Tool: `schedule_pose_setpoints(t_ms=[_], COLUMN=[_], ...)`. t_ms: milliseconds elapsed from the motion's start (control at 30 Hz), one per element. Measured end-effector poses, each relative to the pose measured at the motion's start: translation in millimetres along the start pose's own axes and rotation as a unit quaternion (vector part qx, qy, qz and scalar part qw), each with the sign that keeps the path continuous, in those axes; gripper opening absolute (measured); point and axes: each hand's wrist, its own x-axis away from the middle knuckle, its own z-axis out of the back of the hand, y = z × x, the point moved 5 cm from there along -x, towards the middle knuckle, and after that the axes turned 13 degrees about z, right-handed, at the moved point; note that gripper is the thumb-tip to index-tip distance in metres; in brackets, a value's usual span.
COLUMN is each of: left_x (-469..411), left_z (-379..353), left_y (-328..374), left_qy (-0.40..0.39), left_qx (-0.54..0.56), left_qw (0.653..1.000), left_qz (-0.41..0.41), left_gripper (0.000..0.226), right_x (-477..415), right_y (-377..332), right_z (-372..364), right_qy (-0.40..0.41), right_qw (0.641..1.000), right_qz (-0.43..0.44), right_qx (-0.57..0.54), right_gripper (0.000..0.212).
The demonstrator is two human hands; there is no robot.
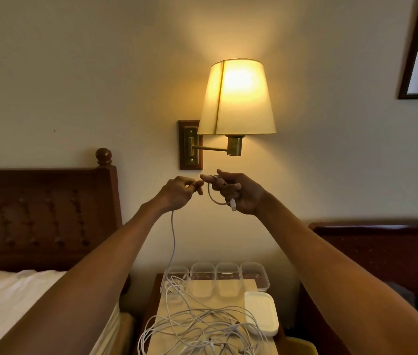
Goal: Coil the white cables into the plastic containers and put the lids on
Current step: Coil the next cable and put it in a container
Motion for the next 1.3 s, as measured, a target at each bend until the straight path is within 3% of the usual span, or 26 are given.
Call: schedule_pose_setpoints(t_ms=[200, 333, 400, 567, 733, 900, 1000, 1067, 1167, 1233, 1300], left_x=[18, 38, 42, 42, 46, 33, 24, 17, 7, 1, -2], left_z=[-30, -51, -51, -29, -26, -2, 16, 21, 27, 31, 32], left_y=[-5, 2, 8, 31, 45, 46, 47, 49, 50, 44, 37], left_qy=[-0.136, -0.245, -0.261, -0.22, -0.257, -0.196, -0.167, -0.148, -0.108, -0.078, -0.051], left_qx=[0.05, 0.036, -0.001, -0.166, -0.166, -0.165, -0.141, -0.125, -0.09, -0.065, -0.034], left_qw=[0.988, 0.966, 0.963, 0.961, 0.951, 0.967, 0.974, 0.977, 0.983, 0.989, 0.993], left_qz=[0.056, 0.073, 0.067, 0.032, 0.042, -0.004, -0.063, -0.091, -0.114, -0.111, -0.105], left_gripper=[0.032, 0.031, 0.031, 0.03, 0.027, 0.022, 0.019, 0.016, 0.015, 0.015, 0.015], right_x=[-2, -10, -12, -11, -17, -11, -6, -4, -2, 0, 3], right_y=[-15, -22, -23, -17, -11, -2, 8, 14, 18, 16, 8], right_z=[-1, 3, 11, 30, 27, 27, 27, 26, 27, 26, 24], right_qy=[0.04, 0.08, 0.115, 0.177, 0.196, 0.147, 0.076, 0.039, 0.035, 0.035, 0.034], right_qw=[0.992, 0.978, 0.965, 0.938, 0.918, 0.893, 0.914, 0.908, 0.902, 0.926, 0.953], right_qz=[0.121, 0.169, 0.176, 0.175, 0.182, 0.126, 0.07, 0.021, -0.032, -0.033, -0.013], right_qx=[-0.009, 0.095, 0.155, 0.241, 0.292, 0.406, 0.393, 0.417, 0.429, 0.374, 0.302], right_gripper=[0.04, 0.039, 0.039, 0.045, 0.044, 0.04, 0.037, 0.036, 0.051, 0.062, 0.061])
